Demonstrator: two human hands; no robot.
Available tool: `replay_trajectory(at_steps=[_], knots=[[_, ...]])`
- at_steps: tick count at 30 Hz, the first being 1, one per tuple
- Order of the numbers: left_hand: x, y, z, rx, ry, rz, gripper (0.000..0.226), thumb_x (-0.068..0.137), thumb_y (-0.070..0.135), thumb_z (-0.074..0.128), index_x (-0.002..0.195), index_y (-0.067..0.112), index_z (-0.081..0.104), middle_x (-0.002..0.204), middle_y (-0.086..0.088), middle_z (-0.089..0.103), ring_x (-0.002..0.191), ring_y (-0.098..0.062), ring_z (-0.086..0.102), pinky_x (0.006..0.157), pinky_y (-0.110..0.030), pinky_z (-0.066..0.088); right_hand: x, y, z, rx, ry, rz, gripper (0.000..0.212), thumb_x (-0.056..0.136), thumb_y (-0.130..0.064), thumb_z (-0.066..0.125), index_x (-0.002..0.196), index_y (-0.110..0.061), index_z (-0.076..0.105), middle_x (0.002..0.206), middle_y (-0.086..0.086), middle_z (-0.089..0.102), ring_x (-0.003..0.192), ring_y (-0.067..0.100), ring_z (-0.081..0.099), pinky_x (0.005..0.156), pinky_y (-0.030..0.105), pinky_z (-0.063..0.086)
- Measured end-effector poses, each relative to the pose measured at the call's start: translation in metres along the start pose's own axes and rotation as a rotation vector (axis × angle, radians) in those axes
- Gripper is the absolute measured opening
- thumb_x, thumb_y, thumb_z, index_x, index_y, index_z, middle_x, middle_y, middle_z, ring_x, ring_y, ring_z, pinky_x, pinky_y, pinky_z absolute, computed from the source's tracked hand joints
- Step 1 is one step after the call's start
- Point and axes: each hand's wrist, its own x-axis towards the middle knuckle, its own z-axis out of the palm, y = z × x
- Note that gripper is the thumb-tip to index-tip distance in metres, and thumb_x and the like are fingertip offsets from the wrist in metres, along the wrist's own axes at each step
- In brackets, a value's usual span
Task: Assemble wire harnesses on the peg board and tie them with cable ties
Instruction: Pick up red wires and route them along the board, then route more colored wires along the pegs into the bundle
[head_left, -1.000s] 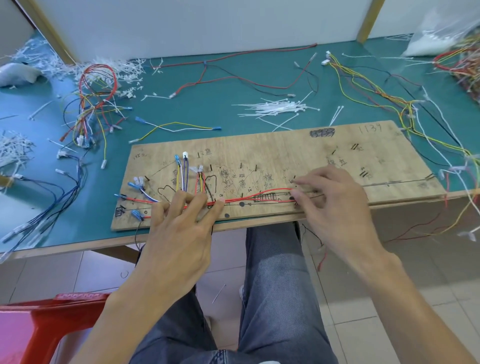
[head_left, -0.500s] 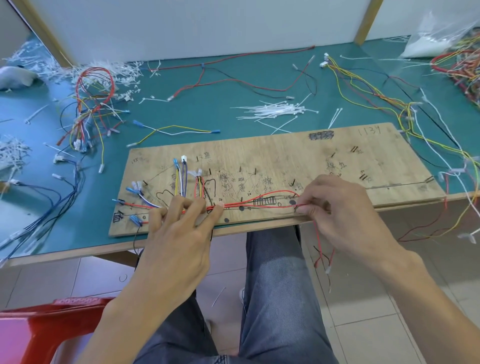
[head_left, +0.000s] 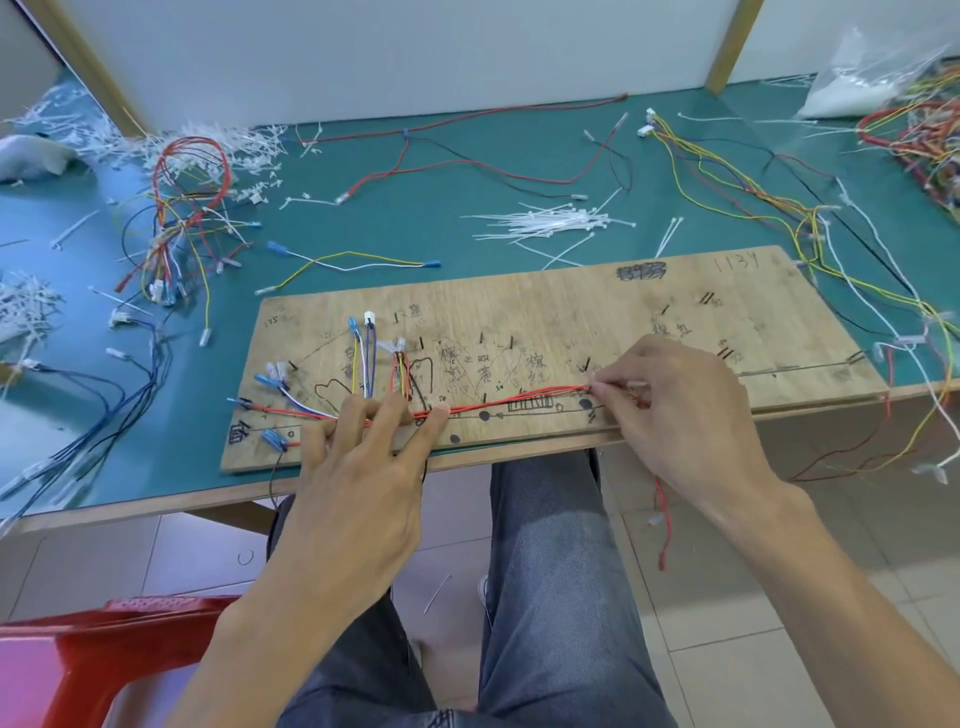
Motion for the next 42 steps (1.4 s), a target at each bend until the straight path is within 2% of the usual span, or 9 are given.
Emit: replay_trajectory(at_steps=[6,9,12,15,21,26,31,36,42], knots=[[0.001,0.001,0.000,-0.008,-0.019,-0.023,0.065,0.079,0.010,0.075,0.141,0.023,0.062,0.135,-0.005,0.054,0.115,-0.034,0.047,0.084,-0.048,0.035,-0.027,-0.002,-0.003,-0.171,0.042,-0.076,0.013,0.099,-0.033,0.069,0.095,-0.028,0.081,0.090,-0.009,0.063,0.059,0.026,0.062,0.049,0.032,0.048],[0.002,0.003,-0.005,0.046,-0.011,0.029,0.055,0.084,0.011,0.065,0.139,0.018,0.064,0.145,-0.003,0.053,0.119,-0.034,0.049,0.087,-0.050,0.034,-0.032,-0.011,-0.005,-0.323,0.023,-0.060,0.008,0.092,-0.016,0.077,0.088,-0.023,0.079,0.091,-0.006,0.065,0.052,0.031,0.058,0.045,0.029,0.043],[0.005,0.006,-0.010,0.088,-0.019,0.091,0.055,0.085,0.016,0.052,0.139,0.012,0.063,0.145,-0.001,0.055,0.122,-0.032,0.052,0.093,-0.049,0.036,-0.041,-0.016,-0.008,-0.406,-0.038,-0.044,0.033,0.073,0.003,0.084,0.094,-0.022,0.079,0.093,-0.005,0.066,0.046,0.029,0.054,0.046,0.024,0.032],[0.013,0.010,-0.015,0.080,-0.027,0.100,0.060,0.080,0.009,0.064,0.141,0.010,0.061,0.139,-0.004,0.057,0.118,-0.034,0.053,0.091,-0.049,0.037,-0.048,-0.016,-0.012,-0.422,-0.070,-0.032,0.045,0.065,0.001,0.087,0.102,-0.024,0.080,0.091,-0.004,0.065,0.041,0.028,0.053,0.048,0.023,0.025],[0.023,0.020,-0.011,0.100,-0.045,0.179,0.059,0.070,0.005,0.071,0.129,0.006,0.068,0.124,-0.005,0.065,0.113,-0.033,0.057,0.089,-0.048,0.037,-0.047,-0.008,-0.011,-0.388,0.008,-0.133,0.029,0.075,-0.008,0.087,0.100,-0.021,0.081,0.083,-0.005,0.065,0.081,0.026,0.063,0.049,0.030,0.042],[0.041,0.019,-0.020,0.148,-0.030,0.244,0.036,0.072,0.003,0.052,0.101,0.009,0.072,0.101,-0.004,0.065,0.102,-0.033,0.059,0.083,-0.046,0.038,-0.044,0.003,-0.008,-0.274,0.079,-0.226,0.013,0.088,-0.018,0.080,0.101,-0.017,0.077,0.090,-0.004,0.065,0.087,0.023,0.065,0.064,0.033,0.053],[0.101,0.033,-0.036,0.054,-0.028,0.270,0.016,0.078,0.011,0.065,0.091,0.011,0.073,0.092,-0.004,0.067,0.092,-0.031,0.060,0.073,-0.045,0.052,-0.047,0.015,-0.009,-0.077,0.071,-0.156,0.017,0.097,-0.037,0.072,0.102,-0.021,0.077,0.094,-0.010,0.063,0.093,0.018,0.063,0.071,0.034,0.057],[0.193,0.077,-0.016,-0.096,-0.284,0.272,0.029,0.105,0.047,0.046,0.099,0.023,0.060,0.105,0.002,0.063,0.103,-0.027,0.061,0.077,-0.039,0.051,-0.004,0.029,-0.025,0.198,0.195,0.007,0.019,0.097,-0.043,0.069,0.092,-0.026,0.076,0.086,-0.016,0.061,0.080,0.007,0.059,0.073,0.023,0.049],[0.241,0.090,0.011,-0.116,-0.542,0.300,0.035,0.096,0.053,0.068,0.092,0.026,0.046,0.118,-0.011,0.063,0.112,-0.035,0.060,0.076,-0.034,0.039,0.147,0.078,-0.047,0.270,0.246,0.206,0.009,0.094,-0.030,0.073,0.086,-0.026,0.076,0.078,-0.021,0.069,0.073,0.002,0.061,0.072,0.016,0.044]])
